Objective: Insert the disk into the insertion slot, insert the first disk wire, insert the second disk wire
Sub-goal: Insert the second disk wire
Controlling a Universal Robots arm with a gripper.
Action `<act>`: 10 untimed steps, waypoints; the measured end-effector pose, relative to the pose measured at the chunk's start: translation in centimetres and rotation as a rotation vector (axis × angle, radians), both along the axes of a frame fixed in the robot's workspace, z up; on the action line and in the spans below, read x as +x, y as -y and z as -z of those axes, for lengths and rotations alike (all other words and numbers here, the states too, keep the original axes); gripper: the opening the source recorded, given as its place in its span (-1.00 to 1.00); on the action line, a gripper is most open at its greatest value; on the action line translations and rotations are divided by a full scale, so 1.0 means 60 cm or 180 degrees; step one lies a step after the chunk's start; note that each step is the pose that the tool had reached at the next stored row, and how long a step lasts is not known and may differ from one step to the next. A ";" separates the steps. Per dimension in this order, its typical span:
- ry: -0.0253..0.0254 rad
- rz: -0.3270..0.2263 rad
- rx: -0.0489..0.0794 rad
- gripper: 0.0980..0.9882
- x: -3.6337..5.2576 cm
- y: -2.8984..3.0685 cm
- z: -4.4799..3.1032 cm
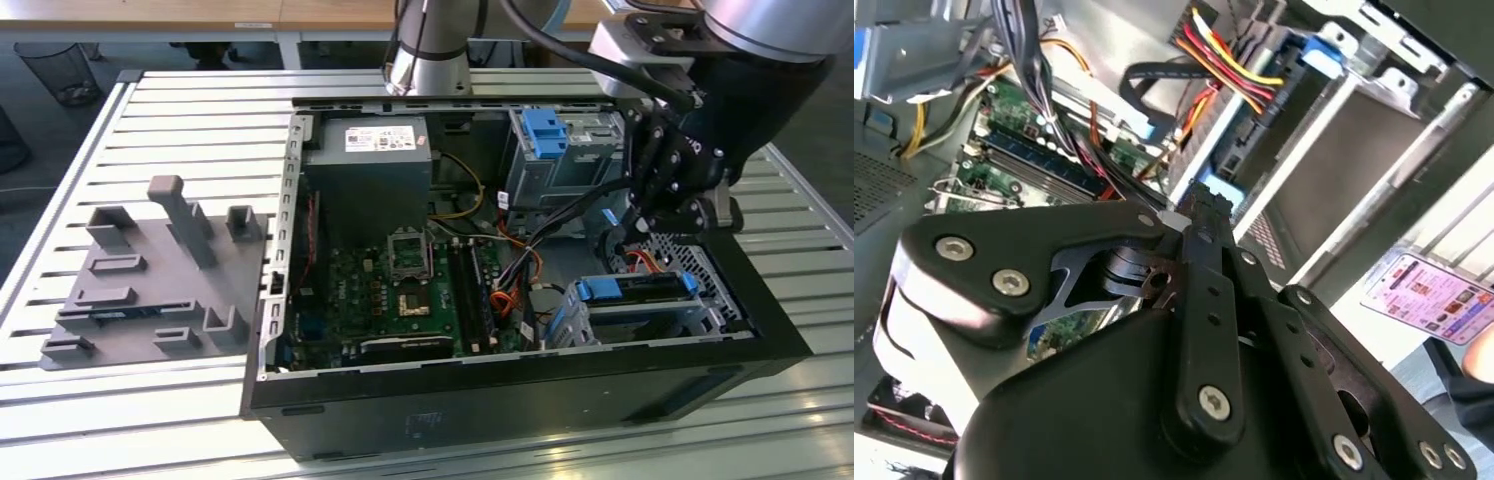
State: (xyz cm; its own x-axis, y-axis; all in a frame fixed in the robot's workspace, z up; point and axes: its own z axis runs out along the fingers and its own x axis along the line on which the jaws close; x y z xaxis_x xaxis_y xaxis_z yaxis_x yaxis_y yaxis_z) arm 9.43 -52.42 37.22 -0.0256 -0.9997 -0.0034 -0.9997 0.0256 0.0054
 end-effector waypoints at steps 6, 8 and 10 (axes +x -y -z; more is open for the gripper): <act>-0.0006 0.0000 0.0000 -0.98 0.007 -0.0124 0.010; -0.0006 0.0000 0.0000 -0.98 0.008 -0.0182 0.011; -0.0006 0.0000 0.0000 -0.96 0.008 -0.0245 0.011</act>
State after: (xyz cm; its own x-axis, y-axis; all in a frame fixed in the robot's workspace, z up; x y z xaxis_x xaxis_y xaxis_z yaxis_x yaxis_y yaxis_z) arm 9.93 -50.95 36.54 -0.0256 -0.9997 -0.0033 -0.9996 0.0256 0.0072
